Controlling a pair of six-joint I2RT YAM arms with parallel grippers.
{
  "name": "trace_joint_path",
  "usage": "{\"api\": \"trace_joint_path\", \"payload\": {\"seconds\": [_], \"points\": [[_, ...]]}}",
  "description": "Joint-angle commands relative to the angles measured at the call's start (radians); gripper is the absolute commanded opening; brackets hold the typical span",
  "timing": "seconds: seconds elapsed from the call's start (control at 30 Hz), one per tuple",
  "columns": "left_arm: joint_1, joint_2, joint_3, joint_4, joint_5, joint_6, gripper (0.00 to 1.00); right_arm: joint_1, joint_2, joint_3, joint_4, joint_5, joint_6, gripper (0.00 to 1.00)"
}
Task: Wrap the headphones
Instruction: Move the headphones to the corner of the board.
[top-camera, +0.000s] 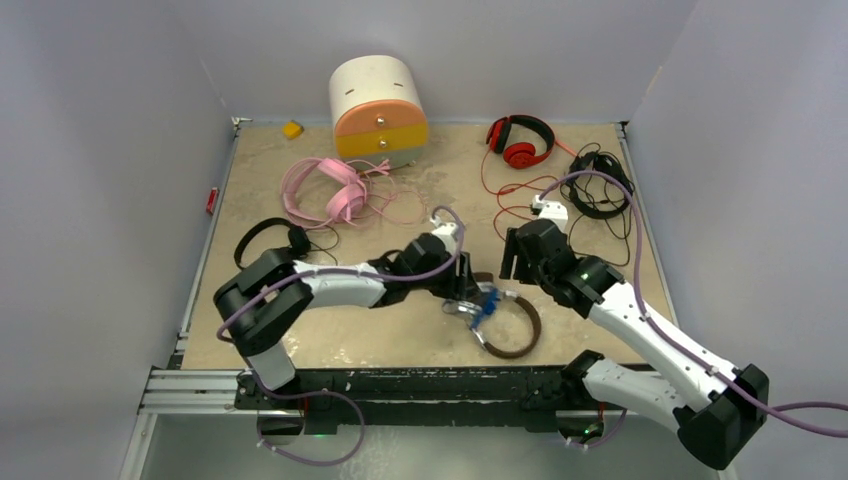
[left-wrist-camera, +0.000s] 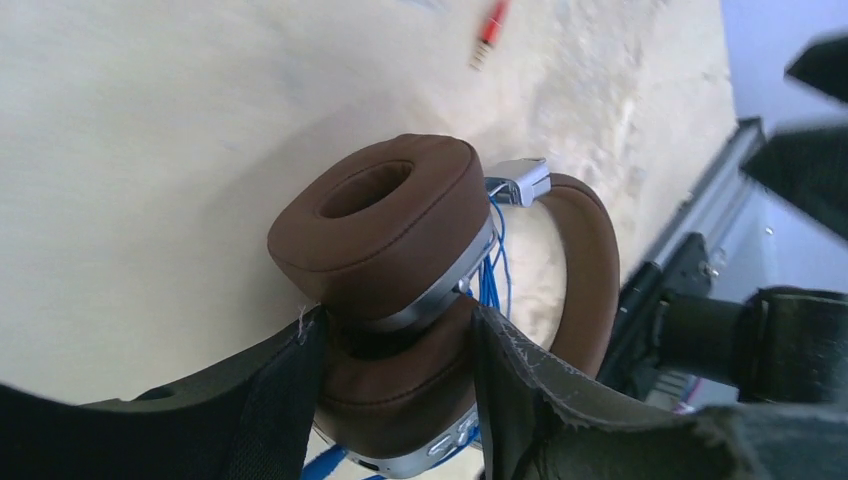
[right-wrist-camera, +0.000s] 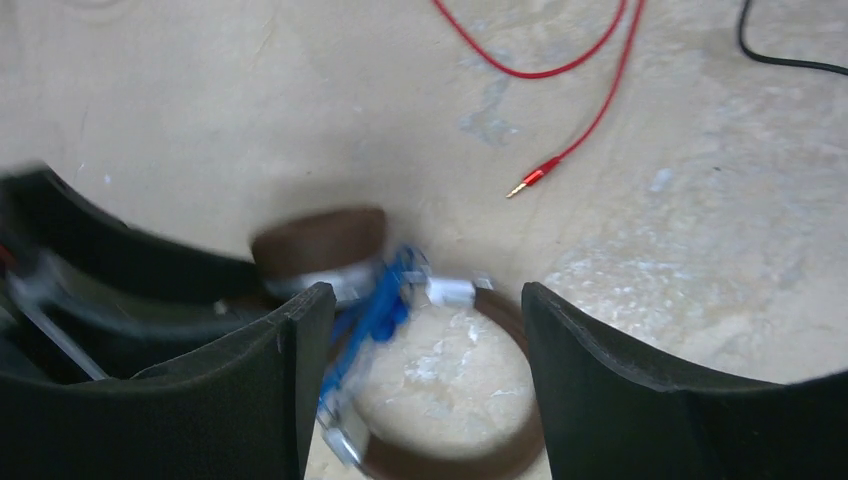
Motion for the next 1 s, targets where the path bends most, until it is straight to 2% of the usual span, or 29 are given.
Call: {"api": "trace_joint_path", "payload": {"seconds": [0.0, 0.17, 0.3, 0.43, 0.7, 0.83, 0.9, 0.97], "points": [[-0.125, 0.095, 0.003, 0.194, -0.086, -0.200, 0.53, -0.027, -0.005, 0.066, -0.110, 0.121, 0.046, 0.71], [-0.215, 0.219, 0.112, 0.264, -0.190, -0.284, 0.55, -0.157, 0.058, 0.090, -0.092, -0.032, -0.041, 0.69], [-0.224, 0.226, 0.190, 0.216, -0.231, -0.224, 0.62, -0.201, 0.081, 0.109, -0.082, -0.113, -0.056, 0.68], [-0.204, 0.108, 0.175, 0.076, -0.326, -0.129, 0.69, -0.201, 0.054, 0.095, -0.100, -0.161, -0.040, 0.67], [-0.114, -0.179, 0.041, -0.081, -0.291, -0.006, 0.73, -0.201, -0.073, -0.019, -0.171, -0.268, 0.086, 0.64], [-0.096, -0.315, -0.036, -0.139, -0.260, 0.014, 0.72, -0.201, -0.115, -0.047, -0.262, -0.225, 0.211, 0.56], [-0.095, -0.376, -0.080, -0.147, -0.246, 0.008, 0.72, -0.201, -0.129, -0.063, -0.311, -0.228, 0.278, 0.48], [-0.095, -0.433, -0.121, -0.153, -0.238, -0.005, 0.72, -0.201, -0.145, -0.077, -0.367, -0.204, 0.350, 0.35]]}}
